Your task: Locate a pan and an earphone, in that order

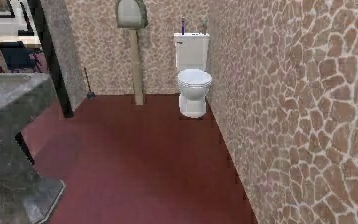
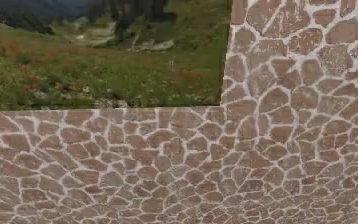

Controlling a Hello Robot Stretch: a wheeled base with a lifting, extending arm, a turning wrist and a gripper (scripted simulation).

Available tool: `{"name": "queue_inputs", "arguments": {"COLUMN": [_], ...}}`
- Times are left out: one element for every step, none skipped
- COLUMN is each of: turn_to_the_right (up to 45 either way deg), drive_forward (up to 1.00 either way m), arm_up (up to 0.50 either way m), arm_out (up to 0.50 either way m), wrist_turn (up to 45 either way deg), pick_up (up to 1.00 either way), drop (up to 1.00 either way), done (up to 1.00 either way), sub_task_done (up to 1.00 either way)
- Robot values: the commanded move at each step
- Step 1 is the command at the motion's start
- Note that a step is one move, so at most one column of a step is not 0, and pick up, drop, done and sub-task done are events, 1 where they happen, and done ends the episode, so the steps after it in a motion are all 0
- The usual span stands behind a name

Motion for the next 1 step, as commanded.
{"name": "queue_inputs", "arguments": {"turn_to_the_right": [0.0], "drive_forward": [0.15], "arm_up": [0.0], "arm_out": [0.0], "wrist_turn": [0.0], "pick_up": [0.0], "drop": [0.0], "done": [0.0], "sub_task_done": [0.0]}}
